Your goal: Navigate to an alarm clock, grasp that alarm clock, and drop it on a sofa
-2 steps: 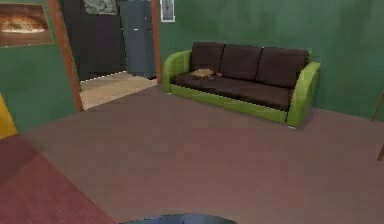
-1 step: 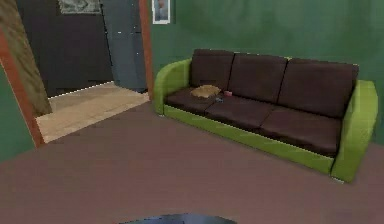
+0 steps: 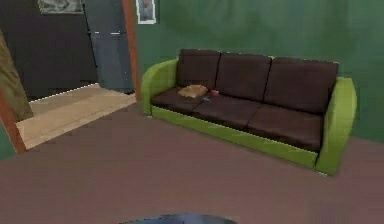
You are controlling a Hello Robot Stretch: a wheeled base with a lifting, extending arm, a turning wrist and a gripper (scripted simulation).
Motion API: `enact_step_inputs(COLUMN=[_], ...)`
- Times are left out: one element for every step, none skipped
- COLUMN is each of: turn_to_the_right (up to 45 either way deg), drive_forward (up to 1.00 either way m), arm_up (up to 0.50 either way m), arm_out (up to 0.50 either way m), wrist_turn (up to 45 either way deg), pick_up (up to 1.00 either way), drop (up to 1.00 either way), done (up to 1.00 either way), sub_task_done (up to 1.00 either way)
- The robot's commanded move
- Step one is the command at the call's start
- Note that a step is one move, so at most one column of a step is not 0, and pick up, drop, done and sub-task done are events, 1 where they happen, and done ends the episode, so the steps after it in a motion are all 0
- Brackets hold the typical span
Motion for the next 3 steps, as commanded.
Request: enact_step_inputs(turn_to_the_right=[0.0, 0.0, -15.0], drive_forward=[1.0, 0.8, 0.0], arm_up=[0.0, 0.0, 0.0], arm_out=[0.0, 0.0, 0.0], wrist_turn=[0.0, 0.0, 0.0], pick_up=[0.0, 0.0, 0.0], drop=[0.0, 0.0, 0.0], done=[0.0, 0.0, 0.0], sub_task_done=[0.0, 0.0, 0.0])
